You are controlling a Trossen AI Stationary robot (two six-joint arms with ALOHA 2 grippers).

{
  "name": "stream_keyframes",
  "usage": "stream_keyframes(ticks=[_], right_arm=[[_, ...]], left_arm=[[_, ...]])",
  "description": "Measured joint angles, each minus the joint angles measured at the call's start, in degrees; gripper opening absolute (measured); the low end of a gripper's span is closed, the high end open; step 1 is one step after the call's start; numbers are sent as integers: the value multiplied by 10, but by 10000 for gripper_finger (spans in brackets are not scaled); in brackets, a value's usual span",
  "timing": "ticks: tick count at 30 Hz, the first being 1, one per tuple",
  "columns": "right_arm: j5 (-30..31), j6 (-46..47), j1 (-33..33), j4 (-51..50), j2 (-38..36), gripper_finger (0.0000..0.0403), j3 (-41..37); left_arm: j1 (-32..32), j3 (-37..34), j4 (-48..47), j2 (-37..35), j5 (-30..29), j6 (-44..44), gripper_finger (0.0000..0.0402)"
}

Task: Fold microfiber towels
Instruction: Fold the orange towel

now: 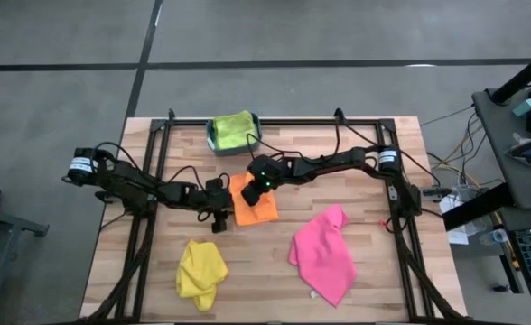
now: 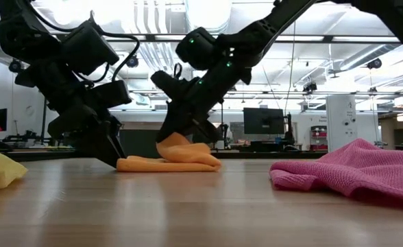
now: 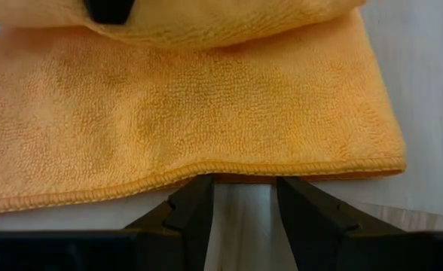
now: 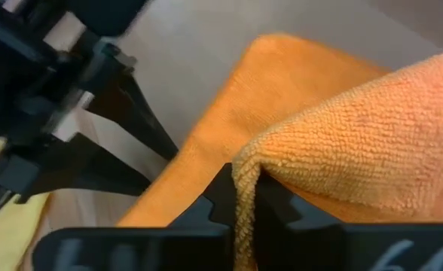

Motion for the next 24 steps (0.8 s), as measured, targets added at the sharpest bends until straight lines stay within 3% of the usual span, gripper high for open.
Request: stream_keyframes(ticks=[6,18,24], right_arm=[[4,-12,2,-5,-3,38,2],[-3,-21,4,-8,-3,179,0],[-3,-25,4,-38,-3,211,6]], left_arm=[[0,0,3,0,0,0,132],[0,0,7,0,1,0,132],[0,0,3,-2,1,0,132]])
